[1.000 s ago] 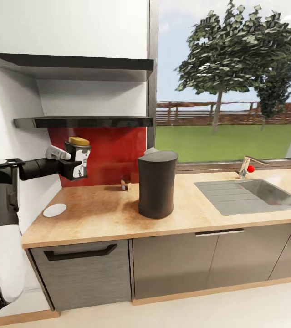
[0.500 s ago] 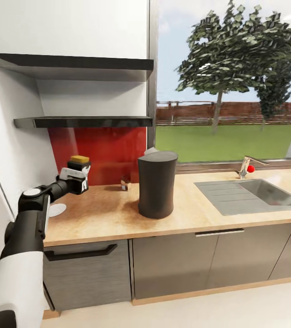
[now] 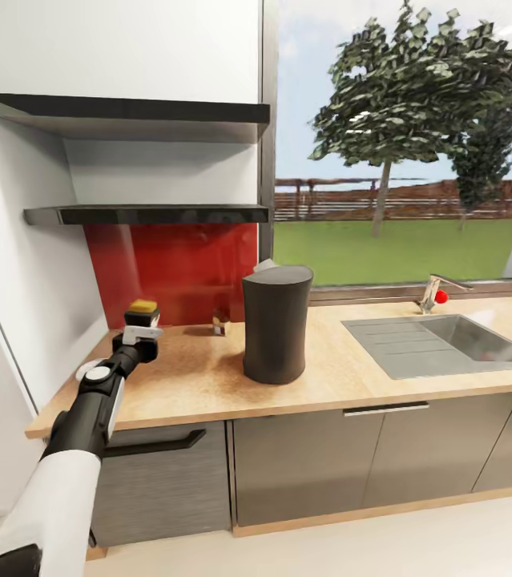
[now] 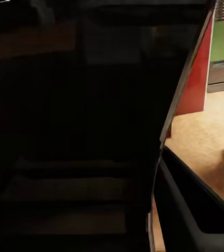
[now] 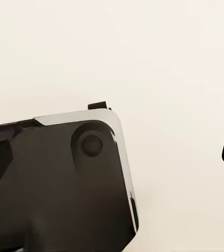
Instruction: Set up a coffee station on the kitchen countertop: keep the coffee maker on the countertop, move the bottle of coffee from the kitchen shelf to the counter next to the coffee maker, place a paper coffee filter on top of the coffee maker, put the saucer next to the coffee maker with the coffee cup on the saucer, and place the electric kettle next to the coffee maker.
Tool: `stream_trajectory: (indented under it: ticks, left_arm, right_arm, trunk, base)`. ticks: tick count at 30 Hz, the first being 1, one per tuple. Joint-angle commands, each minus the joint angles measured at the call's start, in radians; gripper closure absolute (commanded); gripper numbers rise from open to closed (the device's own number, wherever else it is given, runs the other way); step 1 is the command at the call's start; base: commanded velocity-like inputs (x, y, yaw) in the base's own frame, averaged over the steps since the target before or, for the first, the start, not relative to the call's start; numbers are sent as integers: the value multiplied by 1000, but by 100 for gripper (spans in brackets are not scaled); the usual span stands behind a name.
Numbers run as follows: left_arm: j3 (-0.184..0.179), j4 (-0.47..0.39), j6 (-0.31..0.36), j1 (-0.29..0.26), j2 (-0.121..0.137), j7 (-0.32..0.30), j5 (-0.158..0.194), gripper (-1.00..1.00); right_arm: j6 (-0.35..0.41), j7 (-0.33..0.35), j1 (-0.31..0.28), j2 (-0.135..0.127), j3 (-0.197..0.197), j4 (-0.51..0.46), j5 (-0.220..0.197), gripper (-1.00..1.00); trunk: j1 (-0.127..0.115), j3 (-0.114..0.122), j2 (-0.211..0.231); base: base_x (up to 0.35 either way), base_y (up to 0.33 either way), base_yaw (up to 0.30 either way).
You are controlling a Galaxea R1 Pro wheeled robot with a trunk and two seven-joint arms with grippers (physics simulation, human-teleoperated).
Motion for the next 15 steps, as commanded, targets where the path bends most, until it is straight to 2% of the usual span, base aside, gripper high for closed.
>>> stream_trajectory:
  ticks: [1,7,15]
  left_arm:
    - [3,12,-6,-1,-1,-4,-6,100]
    - [1,34,-22,1,-10,2,-6,100]
    - [0,36,-27,46,-36,7,-5,100]
  right_arm:
    - [-3,1,0,1,-3,1,-4,-100]
    - [-3,0,0,3,-4,1,-4,-100]
    - [-2,0,0,2,-5,1,-4,-100]
  trunk:
    - [0,0,-1]
    - [0,1,-1]
    - [0,1,-1]
  base:
    - [0,0,-63]
    - [0,0,-50]
    - [0,0,-4]
